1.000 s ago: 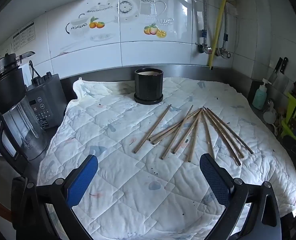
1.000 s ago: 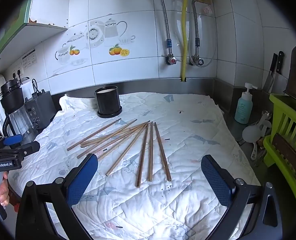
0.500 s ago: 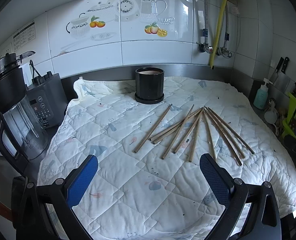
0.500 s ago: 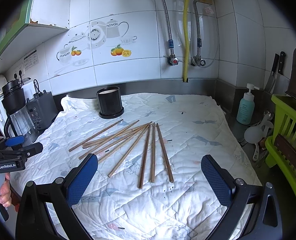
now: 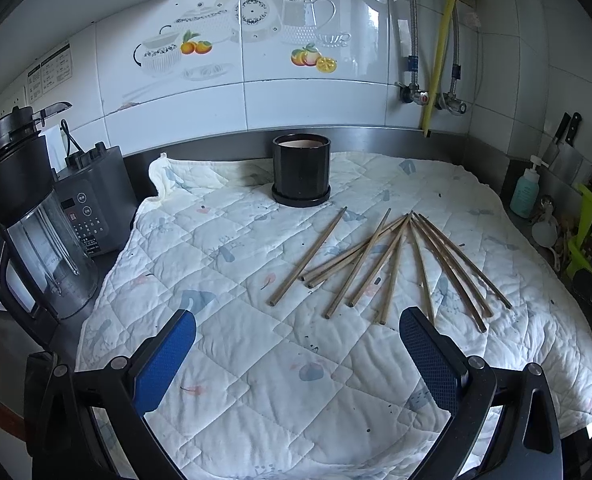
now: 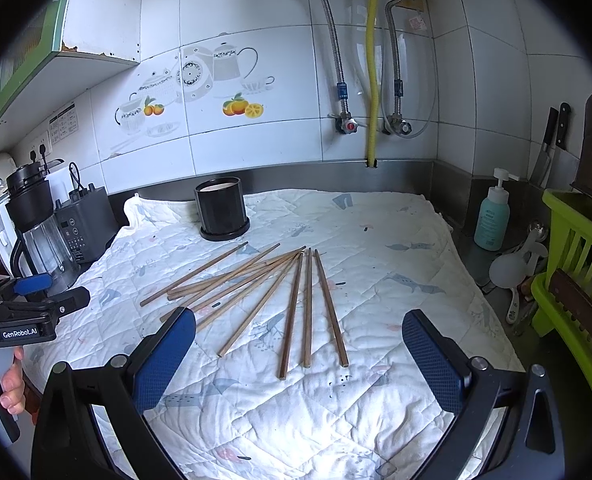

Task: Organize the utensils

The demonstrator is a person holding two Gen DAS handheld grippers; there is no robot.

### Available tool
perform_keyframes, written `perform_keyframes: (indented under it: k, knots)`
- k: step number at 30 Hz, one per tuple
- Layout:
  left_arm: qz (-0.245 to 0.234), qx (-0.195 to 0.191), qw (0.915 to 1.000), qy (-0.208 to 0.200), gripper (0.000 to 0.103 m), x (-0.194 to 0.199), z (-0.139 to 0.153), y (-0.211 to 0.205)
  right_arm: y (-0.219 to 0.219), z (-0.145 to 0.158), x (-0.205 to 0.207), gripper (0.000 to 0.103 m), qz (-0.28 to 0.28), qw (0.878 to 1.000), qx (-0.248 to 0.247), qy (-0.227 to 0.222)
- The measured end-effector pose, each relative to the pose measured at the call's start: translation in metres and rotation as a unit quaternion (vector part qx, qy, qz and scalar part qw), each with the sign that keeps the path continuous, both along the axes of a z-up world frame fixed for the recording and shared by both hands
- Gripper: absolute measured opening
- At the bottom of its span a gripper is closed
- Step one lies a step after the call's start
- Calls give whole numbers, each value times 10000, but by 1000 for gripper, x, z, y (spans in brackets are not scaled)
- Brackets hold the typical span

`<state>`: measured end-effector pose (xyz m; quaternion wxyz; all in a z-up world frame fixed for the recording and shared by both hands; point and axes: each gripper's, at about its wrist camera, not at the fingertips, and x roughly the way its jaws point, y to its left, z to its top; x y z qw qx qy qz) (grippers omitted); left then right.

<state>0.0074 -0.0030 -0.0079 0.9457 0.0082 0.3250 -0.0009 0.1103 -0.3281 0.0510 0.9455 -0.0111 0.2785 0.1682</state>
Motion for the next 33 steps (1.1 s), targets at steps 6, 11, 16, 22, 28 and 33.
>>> perform_keyframes:
  k: [6, 11, 16, 22, 28, 33]
  knots:
    - [-71, -130, 9999, 83, 103, 3, -1, 3, 0, -1, 0, 103, 18, 10000, 28, -8]
    - [-16, -104, 9999, 74, 103, 4, -2, 3, -1, -2, 0, 103, 20, 10000, 29, 4]
    - [4, -117, 9999, 117, 103, 7, -4, 7, 0, -3, 0, 103, 22, 10000, 35, 12]
    - [157, -120, 9997, 106, 103, 12, -10, 19, -1, -5, 2, 103, 26, 10000, 25, 71]
    - [242, -172, 9993, 237, 100, 24, -23, 36, -1, -11, 4, 103, 49, 9999, -10, 121]
    - [24, 0, 9990, 440, 82, 45, -42, 37, -1, -20, 7, 103, 76, 9998, -46, 187]
